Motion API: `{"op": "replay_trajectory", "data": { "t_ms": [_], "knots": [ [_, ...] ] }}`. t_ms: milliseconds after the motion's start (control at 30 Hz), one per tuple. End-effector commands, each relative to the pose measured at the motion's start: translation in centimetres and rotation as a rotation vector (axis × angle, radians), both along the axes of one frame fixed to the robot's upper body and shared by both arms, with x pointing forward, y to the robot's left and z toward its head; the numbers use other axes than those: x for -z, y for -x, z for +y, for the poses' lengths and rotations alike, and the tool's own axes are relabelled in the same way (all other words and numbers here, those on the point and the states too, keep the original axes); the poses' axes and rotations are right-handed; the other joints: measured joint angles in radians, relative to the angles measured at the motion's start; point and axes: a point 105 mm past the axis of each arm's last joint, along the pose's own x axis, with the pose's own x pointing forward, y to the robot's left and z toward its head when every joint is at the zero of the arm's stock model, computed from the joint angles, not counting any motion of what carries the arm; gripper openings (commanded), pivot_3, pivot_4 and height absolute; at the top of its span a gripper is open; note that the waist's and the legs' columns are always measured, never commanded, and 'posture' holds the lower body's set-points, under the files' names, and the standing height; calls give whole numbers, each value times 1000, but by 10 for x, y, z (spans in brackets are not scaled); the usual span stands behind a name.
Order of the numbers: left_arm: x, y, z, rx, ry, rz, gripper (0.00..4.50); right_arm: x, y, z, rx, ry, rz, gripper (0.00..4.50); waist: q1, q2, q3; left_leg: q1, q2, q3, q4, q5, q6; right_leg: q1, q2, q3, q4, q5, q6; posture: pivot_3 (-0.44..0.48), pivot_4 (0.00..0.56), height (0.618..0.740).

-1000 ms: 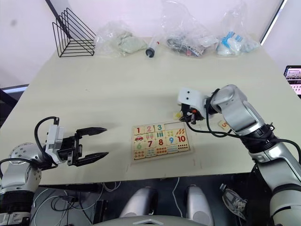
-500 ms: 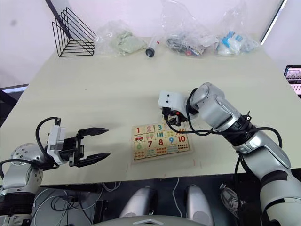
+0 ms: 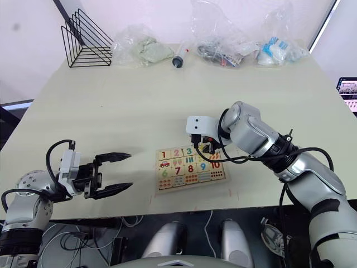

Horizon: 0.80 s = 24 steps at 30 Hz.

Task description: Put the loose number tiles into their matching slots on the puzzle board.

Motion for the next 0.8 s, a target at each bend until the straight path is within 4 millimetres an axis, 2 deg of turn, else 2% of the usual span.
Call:
{"op": "replay_trajectory", "data": {
  "t_ms": [33,500,800],
  "knots": [
    [-7,1,-2,13,0,-38,4500,-10,-1,4,-35,4,-45,887,0,0,0,0,0,0,0,0,0,0,0,0,0,0,0,0,150,740],
    [-7,3,-2,15,-1,-34,4500,-7,-8,2,-54,25,-77,887,0,0,0,0,0,0,0,0,0,0,0,0,0,0,0,0,150,740],
    [-7,3,-1,18,-4,-31,4500,-3,-4,3,-81,36,-69,887,0,0,0,0,0,0,0,0,0,0,0,0,0,0,0,0,150,740]
  ]
}}
